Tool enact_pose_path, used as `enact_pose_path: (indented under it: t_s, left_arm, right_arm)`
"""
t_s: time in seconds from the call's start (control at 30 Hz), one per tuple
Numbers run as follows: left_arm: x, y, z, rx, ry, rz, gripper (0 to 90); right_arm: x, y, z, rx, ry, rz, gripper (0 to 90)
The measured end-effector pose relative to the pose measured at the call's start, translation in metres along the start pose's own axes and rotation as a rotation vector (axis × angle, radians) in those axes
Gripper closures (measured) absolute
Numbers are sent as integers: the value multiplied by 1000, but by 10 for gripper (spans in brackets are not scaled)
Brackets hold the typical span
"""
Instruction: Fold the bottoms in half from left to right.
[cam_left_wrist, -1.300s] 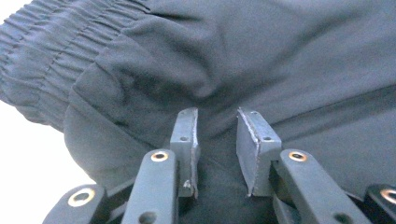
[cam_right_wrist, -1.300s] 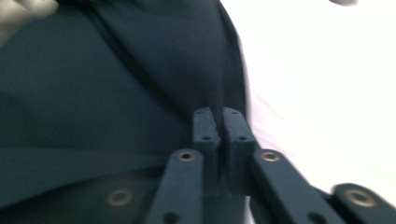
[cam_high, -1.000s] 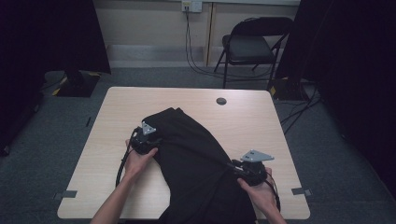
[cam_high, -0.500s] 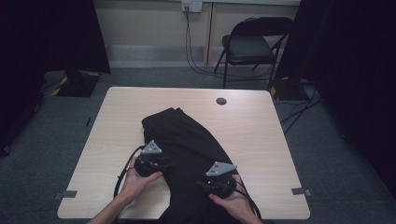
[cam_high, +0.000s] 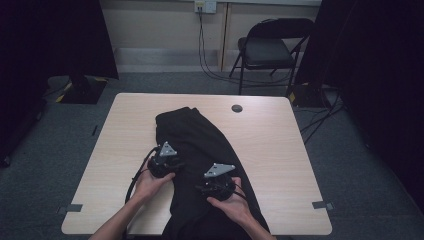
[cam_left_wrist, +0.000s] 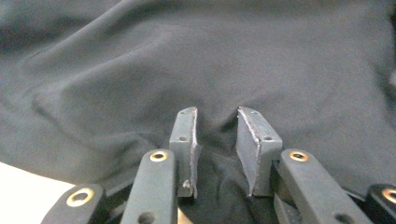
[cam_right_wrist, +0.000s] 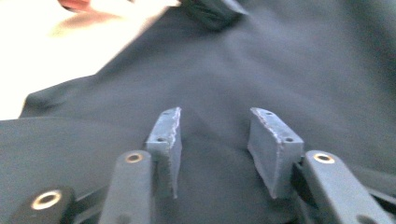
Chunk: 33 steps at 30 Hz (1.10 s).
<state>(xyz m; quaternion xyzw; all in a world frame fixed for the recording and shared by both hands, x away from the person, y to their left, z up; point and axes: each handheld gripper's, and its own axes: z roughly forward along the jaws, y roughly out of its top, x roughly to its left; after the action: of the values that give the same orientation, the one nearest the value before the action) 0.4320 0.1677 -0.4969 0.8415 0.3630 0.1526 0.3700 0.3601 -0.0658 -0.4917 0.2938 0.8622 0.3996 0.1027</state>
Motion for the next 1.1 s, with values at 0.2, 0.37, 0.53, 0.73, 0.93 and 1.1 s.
enact_pose_path:
  t_s: [0.2,0.37,0.53,0.73,0.93,1.1]
  left_arm:
    - [21,4,8,-29,57,-50,690]
    - [15,5,0,11,68,-54,606]
    - [-7,-2,-30,-17,-19,-32,605]
    - [-25,-24,-37,38,-49,35,603]
    - [-23,-22,-28,29,-13,40,603]
    - [-19,-21,-26,29,34,30,603]
  right_arm:
    - [16,-8,-8,-4,65,-41,480]
    - [19,-14,-2,4,28,-71,495]
    - [15,-11,-1,14,-2,-83,700]
    - [8,-4,-6,5,-11,-59,892]
    - [-1,0,-44,-48,-21,-53,899]
    - [-20,-8,-82,-110,-86,-7,899]
